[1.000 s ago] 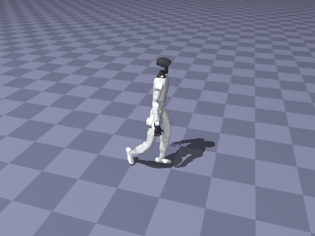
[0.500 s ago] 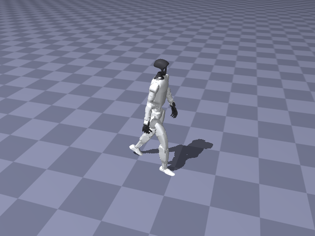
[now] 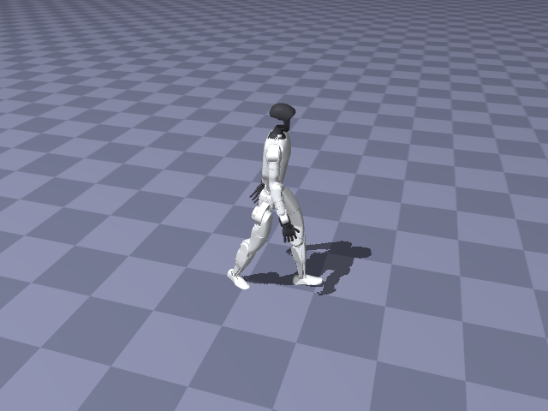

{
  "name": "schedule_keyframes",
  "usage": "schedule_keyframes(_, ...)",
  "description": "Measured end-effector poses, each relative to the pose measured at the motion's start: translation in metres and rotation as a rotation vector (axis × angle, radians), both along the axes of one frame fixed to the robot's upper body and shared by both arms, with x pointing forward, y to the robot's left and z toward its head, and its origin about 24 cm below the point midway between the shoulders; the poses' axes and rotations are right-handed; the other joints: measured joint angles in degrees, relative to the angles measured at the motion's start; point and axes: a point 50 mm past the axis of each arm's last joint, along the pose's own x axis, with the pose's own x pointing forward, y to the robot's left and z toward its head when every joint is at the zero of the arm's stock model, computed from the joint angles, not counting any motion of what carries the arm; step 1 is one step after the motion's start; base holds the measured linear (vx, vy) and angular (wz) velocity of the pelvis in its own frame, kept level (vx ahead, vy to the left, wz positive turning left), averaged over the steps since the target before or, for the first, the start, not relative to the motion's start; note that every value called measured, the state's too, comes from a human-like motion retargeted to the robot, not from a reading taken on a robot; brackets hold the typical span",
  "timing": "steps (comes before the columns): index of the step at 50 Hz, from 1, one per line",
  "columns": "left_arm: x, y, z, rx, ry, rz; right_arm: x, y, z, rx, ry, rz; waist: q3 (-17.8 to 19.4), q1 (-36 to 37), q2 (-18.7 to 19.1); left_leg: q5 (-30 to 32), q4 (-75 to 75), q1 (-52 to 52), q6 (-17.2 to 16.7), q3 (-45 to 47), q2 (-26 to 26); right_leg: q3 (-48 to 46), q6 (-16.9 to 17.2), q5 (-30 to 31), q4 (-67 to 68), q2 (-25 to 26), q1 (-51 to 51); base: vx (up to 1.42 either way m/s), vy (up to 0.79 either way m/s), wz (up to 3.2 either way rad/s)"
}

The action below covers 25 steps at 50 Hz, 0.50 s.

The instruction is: Walk run

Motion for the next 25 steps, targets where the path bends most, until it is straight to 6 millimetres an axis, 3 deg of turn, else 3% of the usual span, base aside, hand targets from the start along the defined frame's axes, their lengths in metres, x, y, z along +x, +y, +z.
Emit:
schedule_keyframes(3,0.000,0.004,0.000,0.017,-0.003,-0.025,-0.028,0.002,-0.009,0.036,0.070,-0.024,-1.4,2.0,0.0,1.6,4.3,1.5,0.9,1.5,1.4,2.7,4.0,4.3,2.6,-0.4,2.0,0.96,0.23,-0.44)
schedule_keyframes(5,0.006,0.005,-0.001,0.036,-0.025,-0.009,-0.053,0.005,-0.015,0.063,0.142,-0.036,-1.9,3.2,-0.7,-0.8,7.6,2.4,1.5,-0.3,1.4,5.2,6.2,11.1,6.6,-1.5,2.0,1.11,0.27,-0.65)
schedule_keyframes(8,0.023,0.007,-0.004,0.044,-0.094,0.050,-0.092,0.011,-0.023,0.060,0.259,-0.080,-2.8,2.0,1.7,-5.6,6.5,8.8,2.5,-0.9,3.2,5.7,6.4,26.4,20.1,-0.6,-1.9,0.85,0.17,-0.35)
schedule_keyframes(10,0.037,0.012,-0.005,0.044,-0.147,0.082,-0.111,0.010,-0.024,0.055,0.325,-0.100,-3.2,0.9,3.8,-7.2,4.4,13.4,2.1,1.8,5.8,3.4,4.8,29.5,31.4,-0.8,-6.1,0.93,0.24,-0.44)
schedule_keyframes(13,0.070,0.028,-0.004,0.096,-0.259,0.091,-0.125,0.011,-0.025,0.053,0.382,-0.090,-2.4,-2.6,5.4,-9.3,1.9,18.3,1.4,1.8,5.7,0.8,1.8,21.5,46.2,-4.9,-15.6,0.67,0.14,-0.32)
schedule_keyframes(17,0.118,0.052,0.003,0.185,-0.404,-0.013,-0.142,0.015,-0.026,0.068,0.425,-0.150,-1.2,-7.6,4.9,-9.7,-3.3,23.9,1.6,1.2,2.1,-1.8,0.6,14.6,50.6,-8.4,-27.1,0.68,0.09,0.55)
schedule_keyframes(20,0.155,0.063,0.011,0.207,-0.513,-0.109,-0.158,0.016,-0.025,0.086,0.465,-0.207,-1.4,-10.0,4.2,-10.9,-5.6,26.9,1.1,0.1,-0.1,-4.6,-2.4,10.5,42.6,-10.1,-33.7,0.71,0.06,0.55)
schedule_keyframes(22,0.183,0.066,0.020,0.197,-0.605,-0.157,-0.165,0.017,-0.025,0.097,0.483,-0.235,-1.6,-12.7,3.9,-12.2,-7.0,29.4,0.4,-1.3,-1.8,-5.2,-4.9,8.9,29.5,-9.0,-37.8,0.56,0.05,0.70)
schedule_keyframes(25,0.211,0.070,0.031,0.186,-0.705,-0.175,-0.167,0.020,-0.025,0.110,0.492,-0.257,-1.6,-15.9,3.6,-13.6,-8.2,32.1,-0.7,-3.1,-3.4,-3.7,-5.5,9.2,14.2,-6.3,-41.1,0.72,0.04,0.63)
